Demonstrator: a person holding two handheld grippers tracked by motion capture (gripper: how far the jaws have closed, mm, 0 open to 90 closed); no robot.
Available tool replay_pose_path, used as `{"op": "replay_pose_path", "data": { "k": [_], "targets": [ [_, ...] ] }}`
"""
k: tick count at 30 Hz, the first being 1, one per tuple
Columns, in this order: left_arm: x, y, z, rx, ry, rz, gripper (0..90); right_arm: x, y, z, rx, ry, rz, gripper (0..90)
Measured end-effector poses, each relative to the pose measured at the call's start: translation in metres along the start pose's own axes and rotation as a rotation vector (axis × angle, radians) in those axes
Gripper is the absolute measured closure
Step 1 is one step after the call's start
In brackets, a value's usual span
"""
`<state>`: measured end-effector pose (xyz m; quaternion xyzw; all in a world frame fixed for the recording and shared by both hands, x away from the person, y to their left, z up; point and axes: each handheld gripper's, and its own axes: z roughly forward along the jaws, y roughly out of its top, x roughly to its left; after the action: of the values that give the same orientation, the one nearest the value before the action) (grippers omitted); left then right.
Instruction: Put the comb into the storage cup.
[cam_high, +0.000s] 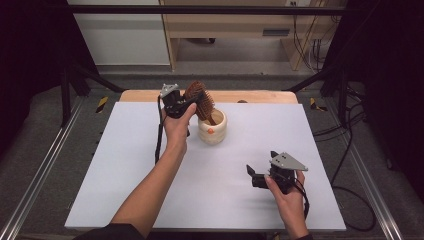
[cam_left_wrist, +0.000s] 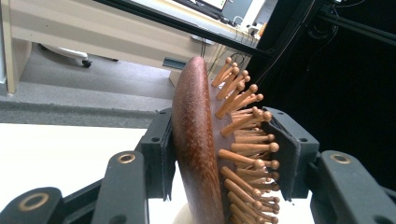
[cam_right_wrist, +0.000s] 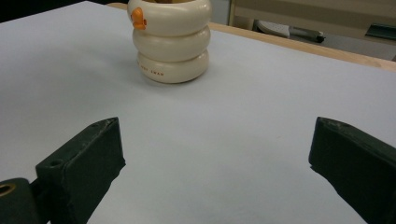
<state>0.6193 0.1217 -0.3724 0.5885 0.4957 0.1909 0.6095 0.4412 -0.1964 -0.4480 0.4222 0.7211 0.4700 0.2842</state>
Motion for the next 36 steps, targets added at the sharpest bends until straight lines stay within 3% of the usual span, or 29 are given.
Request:
{"op": "replay_pose_path", "data": {
  "k": [36],
  "targets": [
    [0.0057,-0.001,-0.0008,0.003,-0.004,-0.002,43.4,-0.0001,-0.0006,0.0009,0.008,0.007,0.0,3.5]
  ]
}}
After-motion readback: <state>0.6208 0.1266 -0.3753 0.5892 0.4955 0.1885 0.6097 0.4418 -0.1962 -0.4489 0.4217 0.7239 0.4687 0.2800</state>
